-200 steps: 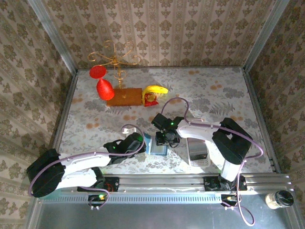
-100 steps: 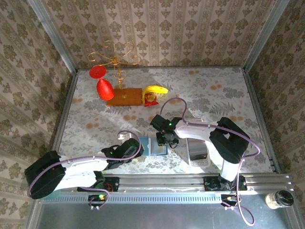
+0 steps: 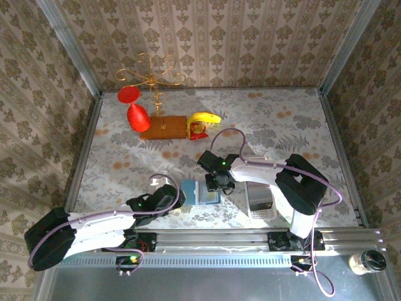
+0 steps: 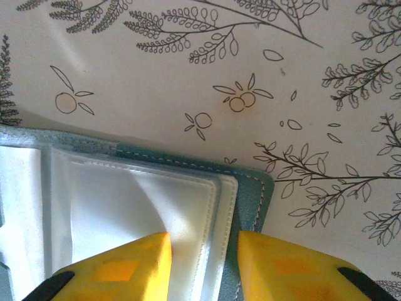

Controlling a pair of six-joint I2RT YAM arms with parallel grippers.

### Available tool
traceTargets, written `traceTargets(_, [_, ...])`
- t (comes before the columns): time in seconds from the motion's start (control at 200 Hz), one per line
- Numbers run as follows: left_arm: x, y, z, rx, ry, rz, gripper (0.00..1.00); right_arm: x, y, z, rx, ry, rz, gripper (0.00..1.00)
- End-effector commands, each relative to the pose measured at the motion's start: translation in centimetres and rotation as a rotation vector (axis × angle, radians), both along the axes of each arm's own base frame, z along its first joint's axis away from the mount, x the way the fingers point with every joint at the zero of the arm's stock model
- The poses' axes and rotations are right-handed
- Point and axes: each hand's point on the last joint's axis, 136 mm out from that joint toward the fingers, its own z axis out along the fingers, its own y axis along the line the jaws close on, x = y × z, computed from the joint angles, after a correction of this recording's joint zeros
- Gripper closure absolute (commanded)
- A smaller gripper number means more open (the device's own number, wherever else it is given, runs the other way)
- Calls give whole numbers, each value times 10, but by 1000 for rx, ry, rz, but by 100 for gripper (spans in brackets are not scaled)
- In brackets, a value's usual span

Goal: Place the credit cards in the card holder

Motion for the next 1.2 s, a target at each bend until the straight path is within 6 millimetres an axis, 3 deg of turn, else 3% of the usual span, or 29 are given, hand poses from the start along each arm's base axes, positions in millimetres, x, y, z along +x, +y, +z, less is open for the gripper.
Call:
traceTargets(0.0, [-1,0,-5,16,12,-17,74,7,-5,20,-24,-48,6,65])
traceTargets(0.22, [-3,-2,-6,17,15,-34,75,8,8,52,43,-83,25,61])
traceTargets(0.39, [-3,-3,-5,12,12,-39,74,7,21,58,71,-81,56,60])
traceTargets(0.565, [-3,-3,-5,14,11,-42,74,4,30,47,70,-40,76,60])
traceTargets(0.835, [-3,-3,-5,15,9,-46,74,-2,27,19,18,25,67,61])
traceTargets(1.195, [-4,-7,-2,14,13,-70,78,-8,30,2,25,68,59,60])
